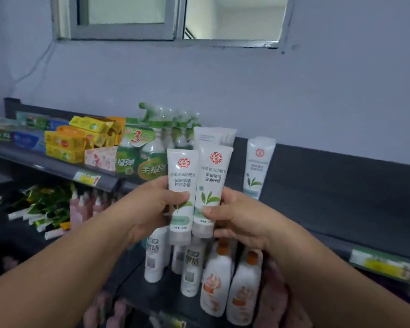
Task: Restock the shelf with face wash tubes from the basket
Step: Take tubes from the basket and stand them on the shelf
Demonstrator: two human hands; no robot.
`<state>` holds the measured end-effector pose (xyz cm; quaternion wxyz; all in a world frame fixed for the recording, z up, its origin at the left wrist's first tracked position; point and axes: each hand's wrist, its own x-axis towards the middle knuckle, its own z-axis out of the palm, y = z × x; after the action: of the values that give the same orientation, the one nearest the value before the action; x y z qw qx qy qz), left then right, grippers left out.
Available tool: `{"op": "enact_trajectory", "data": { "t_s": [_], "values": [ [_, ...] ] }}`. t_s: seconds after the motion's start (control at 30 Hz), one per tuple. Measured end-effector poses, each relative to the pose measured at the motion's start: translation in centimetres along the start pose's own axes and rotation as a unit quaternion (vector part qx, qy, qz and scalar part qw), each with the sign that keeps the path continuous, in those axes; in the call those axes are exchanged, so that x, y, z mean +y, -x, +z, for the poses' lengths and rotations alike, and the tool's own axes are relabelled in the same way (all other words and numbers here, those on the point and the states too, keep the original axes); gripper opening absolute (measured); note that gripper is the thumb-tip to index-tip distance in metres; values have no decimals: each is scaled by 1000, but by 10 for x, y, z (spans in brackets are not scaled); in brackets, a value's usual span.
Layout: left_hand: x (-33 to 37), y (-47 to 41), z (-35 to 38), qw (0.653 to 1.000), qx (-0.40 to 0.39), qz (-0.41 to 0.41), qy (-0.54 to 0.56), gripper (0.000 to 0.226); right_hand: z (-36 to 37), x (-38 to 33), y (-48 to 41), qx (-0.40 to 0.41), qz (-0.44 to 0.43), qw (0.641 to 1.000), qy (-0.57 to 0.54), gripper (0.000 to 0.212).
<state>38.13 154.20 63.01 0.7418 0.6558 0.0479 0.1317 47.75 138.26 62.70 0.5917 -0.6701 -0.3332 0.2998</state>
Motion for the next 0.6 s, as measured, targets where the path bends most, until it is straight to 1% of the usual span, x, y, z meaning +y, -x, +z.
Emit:
{"op": "enact_trajectory", "data": {
  "t_s": [0.1,0.27,0.33,0.43,0.53,0.6],
  "values": [
    [15,-12,43,999,-34,24,3,34,-37,-17,25,35,-17,999,11,40],
    [31,-28,112,994,-87,63,19,33,-101,-41,68,48,-62,996,30,48],
    [34,-37,140,993,-95,70,16,33,-127,-47,80,73,-75,994,44,45],
    [34,-58,180,994,-74,76,-8,27,-166,-49,80,102,-82,991,40,45],
    [28,-83,207,995,-37,81,-51,25,-203,-46,65,161,-68,984,44,38],
    [24,-101,218,995,-18,76,-61,26,-225,-43,50,204,-51,977,46,35]
  ]
}}
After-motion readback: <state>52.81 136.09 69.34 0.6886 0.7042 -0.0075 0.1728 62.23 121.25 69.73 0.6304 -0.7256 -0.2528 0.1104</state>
